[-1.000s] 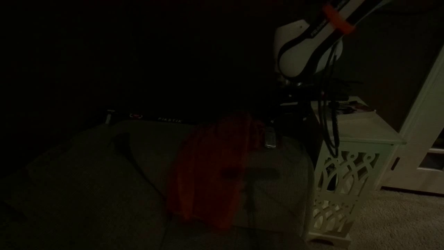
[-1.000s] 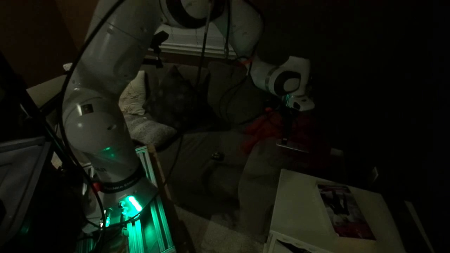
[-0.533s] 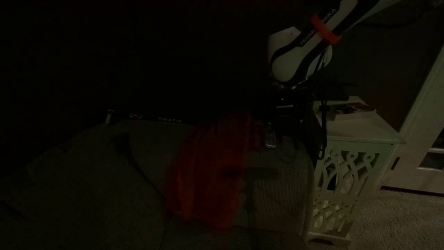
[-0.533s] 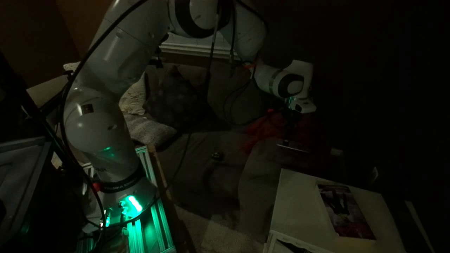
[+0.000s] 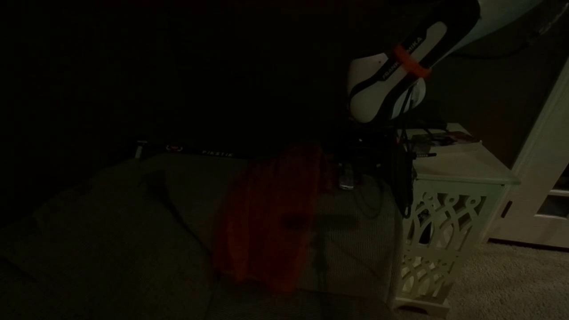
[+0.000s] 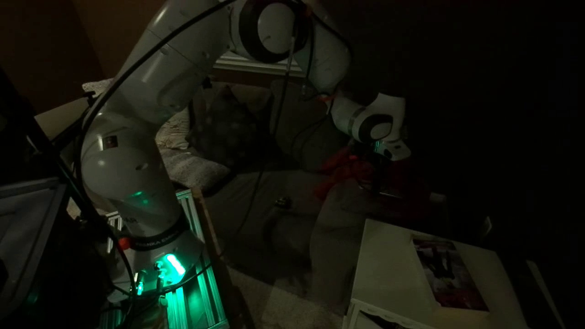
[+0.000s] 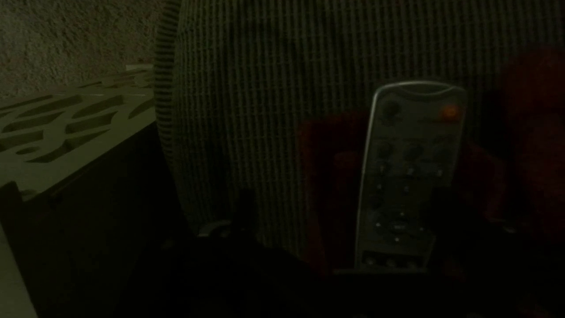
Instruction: Place the remote control on the shelf.
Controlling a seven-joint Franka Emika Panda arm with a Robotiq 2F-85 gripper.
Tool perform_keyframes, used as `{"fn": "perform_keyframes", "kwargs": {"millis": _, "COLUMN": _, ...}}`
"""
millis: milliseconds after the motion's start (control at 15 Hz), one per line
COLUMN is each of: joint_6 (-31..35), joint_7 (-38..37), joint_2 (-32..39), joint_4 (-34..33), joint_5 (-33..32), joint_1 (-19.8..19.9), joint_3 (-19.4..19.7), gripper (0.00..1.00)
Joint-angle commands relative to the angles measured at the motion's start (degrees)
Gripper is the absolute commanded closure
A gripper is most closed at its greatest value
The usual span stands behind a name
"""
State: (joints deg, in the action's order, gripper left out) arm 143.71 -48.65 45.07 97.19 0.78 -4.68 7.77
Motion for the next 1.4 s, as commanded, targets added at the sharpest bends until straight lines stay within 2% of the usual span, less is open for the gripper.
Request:
{"fn": "perform_keyframes", "kwargs": {"millis": 0, "joint_6": 3.92, "joint_7": 2.30, "joint_2": 1.88, "joint_4": -1.19, "joint_5": 2.85, "joint_1": 1.02, "joint_3": -1.16, "gripper": 0.00}}
{"fn": "perform_keyframes", "kwargs": {"millis": 467, "joint_6": 9.51, "joint_7": 4.40, "joint_2": 3.38, "joint_4": -1.45, "joint_5": 5.77, "joint_1": 0.87, "joint_3": -2.18, "gripper": 0.00}}
{"fn": "perform_keyframes", "kwargs": {"millis": 1067, "joint_6": 12.39, "joint_7": 6.23, "joint_2": 4.45, "joint_4": -2.20, "joint_5": 7.72, "joint_1": 0.78, "joint_3": -2.70, "gripper": 0.00}}
{"fn": "perform_keyframes", "kwargs": {"millis": 1333, "joint_6": 12.00, "joint_7": 6.02, "joint_2": 5.68, "joint_4": -3.08, "joint_5": 7.88, "joint_1": 0.73, "joint_3": -2.44, "gripper": 0.16}}
